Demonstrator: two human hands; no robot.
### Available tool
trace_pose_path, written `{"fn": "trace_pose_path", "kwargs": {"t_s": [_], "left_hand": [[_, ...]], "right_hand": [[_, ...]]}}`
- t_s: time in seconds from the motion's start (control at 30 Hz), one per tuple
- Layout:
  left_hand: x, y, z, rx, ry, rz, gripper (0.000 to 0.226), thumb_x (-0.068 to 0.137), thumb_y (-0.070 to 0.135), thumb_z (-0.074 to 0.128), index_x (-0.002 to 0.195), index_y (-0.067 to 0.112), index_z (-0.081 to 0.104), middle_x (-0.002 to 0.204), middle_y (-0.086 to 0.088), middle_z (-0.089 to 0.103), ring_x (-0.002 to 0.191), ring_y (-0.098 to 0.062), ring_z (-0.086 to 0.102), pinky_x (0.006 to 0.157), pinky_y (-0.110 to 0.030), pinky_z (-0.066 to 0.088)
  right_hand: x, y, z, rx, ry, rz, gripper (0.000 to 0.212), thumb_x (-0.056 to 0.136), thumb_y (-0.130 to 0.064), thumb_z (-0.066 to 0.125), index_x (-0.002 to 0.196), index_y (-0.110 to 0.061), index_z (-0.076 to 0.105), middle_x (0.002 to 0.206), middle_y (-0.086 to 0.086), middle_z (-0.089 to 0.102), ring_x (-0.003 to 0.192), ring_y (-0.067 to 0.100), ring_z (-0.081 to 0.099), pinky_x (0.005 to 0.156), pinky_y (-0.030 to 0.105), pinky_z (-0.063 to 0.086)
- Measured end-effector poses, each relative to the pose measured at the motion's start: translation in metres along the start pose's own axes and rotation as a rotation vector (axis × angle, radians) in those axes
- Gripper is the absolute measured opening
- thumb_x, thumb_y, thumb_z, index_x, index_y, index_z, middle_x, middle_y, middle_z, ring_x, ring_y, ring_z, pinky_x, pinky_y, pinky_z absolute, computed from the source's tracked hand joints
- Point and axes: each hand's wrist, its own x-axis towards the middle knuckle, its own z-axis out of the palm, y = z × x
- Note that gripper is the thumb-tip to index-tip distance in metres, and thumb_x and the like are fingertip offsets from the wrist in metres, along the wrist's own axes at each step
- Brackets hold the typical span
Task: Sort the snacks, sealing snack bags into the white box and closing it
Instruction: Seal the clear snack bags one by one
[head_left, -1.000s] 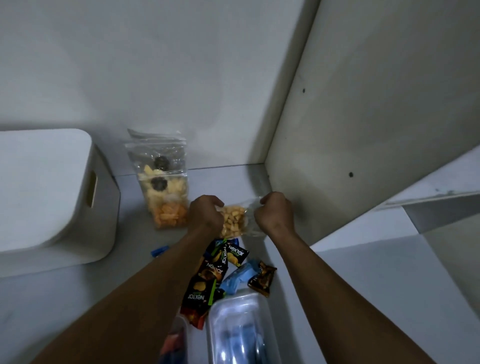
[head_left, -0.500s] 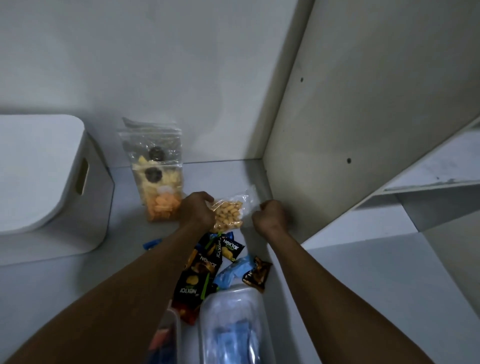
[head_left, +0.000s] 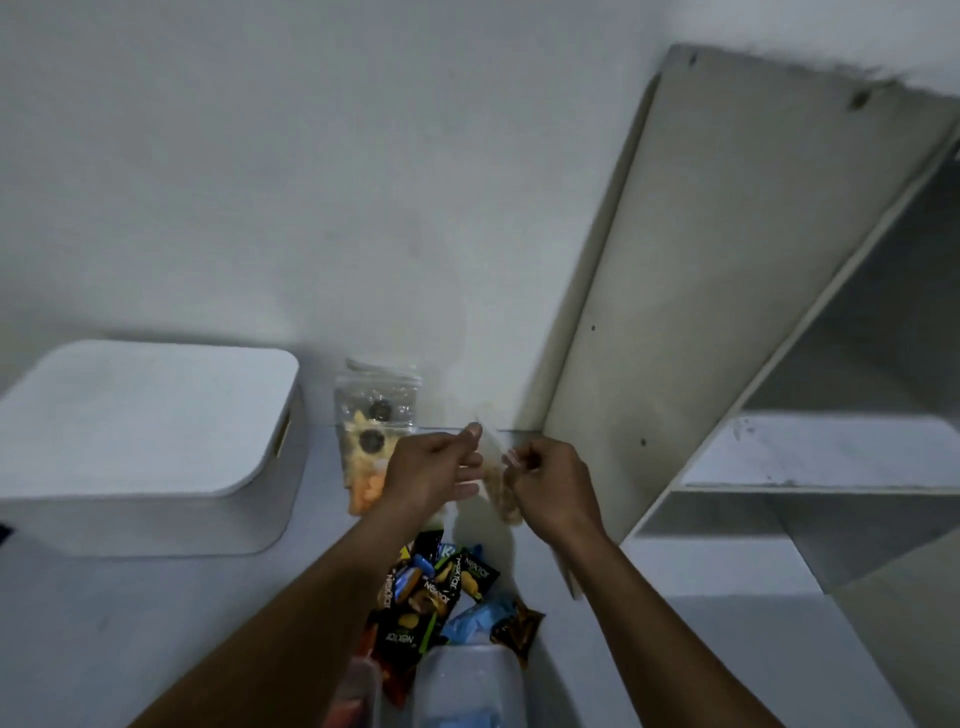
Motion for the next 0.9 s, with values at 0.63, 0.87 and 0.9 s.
{"fn": "trace_pose_path", "kwargs": {"t_s": [0.63,0.87,0.9], "left_hand": [[-0.105,0.152,-0.051,0.267,-0.127,0.275,0.008,0.087,-0.003,0.066,0.089,-0.007,0.073,0.077,-0.022,0.072,0.067,-0.024,0.072,0.064,-0.032,0.06],[-0.123,0.184,-0.069,0.347,-0.054,0.375,0.009,0.078,-0.001,0.067,0.076,-0.006,0.074,0.069,-0.023,0.072,0.068,-0.034,0.074,0.068,-0.038,0.063],[-0.126,0.188,-0.068,0.312,-0.053,0.379,0.01,0.078,-0.001,0.066,0.076,-0.009,0.073,0.069,-0.023,0.072,0.065,-0.034,0.073,0.066,-0.037,0.062]], "right_hand": [[-0.066,-0.144,-0.072,0.332,-0.198,-0.096,0.024,0.097,-0.011,0.059,0.097,0.012,0.063,0.089,0.023,0.074,0.068,0.022,0.069,0.061,0.032,0.059],[-0.073,-0.167,-0.076,0.275,-0.116,-0.181,0.02,0.098,-0.018,0.059,0.094,0.001,0.063,0.083,0.012,0.076,0.071,0.019,0.073,0.069,0.041,0.061],[-0.076,-0.171,-0.074,0.25,-0.108,-0.2,0.022,0.096,-0.025,0.062,0.093,-0.003,0.064,0.082,0.009,0.077,0.071,0.019,0.074,0.07,0.042,0.061]]}}
